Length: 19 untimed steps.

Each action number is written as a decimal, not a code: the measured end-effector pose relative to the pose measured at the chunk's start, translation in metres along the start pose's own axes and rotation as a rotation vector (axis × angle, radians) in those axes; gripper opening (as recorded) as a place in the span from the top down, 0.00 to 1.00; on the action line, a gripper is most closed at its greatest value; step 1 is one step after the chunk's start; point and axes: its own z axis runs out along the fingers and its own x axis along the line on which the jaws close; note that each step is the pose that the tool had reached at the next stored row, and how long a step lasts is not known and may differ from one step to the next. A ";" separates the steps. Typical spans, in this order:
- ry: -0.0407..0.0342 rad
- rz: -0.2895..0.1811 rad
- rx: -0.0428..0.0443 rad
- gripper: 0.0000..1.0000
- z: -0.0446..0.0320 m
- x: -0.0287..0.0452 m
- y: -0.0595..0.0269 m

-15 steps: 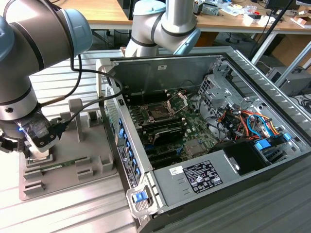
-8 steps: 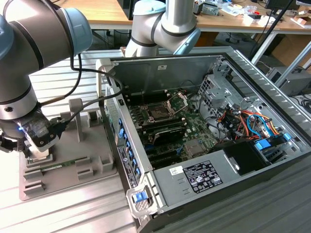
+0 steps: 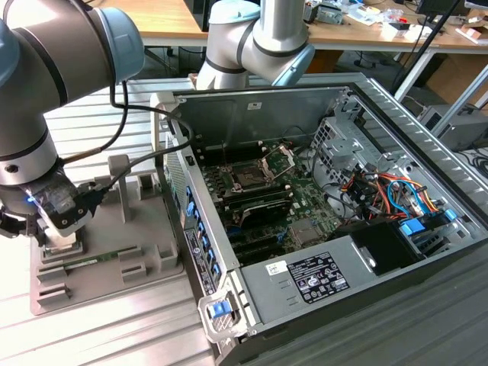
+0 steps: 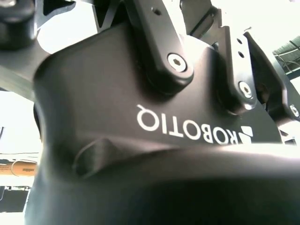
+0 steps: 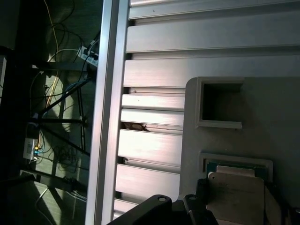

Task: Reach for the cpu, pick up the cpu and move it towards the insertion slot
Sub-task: 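Pick up the cpu and move it towards the insertion slot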

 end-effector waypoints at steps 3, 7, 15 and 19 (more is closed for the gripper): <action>0.0001 0.000 0.0000 0.47 -0.0012 0.0000 0.0001; 0.0000 0.000 -0.0001 0.47 -0.0026 0.0000 0.0001; 0.0000 0.000 -0.0001 0.47 -0.0043 0.0000 0.0002; -0.0001 0.000 -0.0001 0.47 -0.0052 0.0000 0.0003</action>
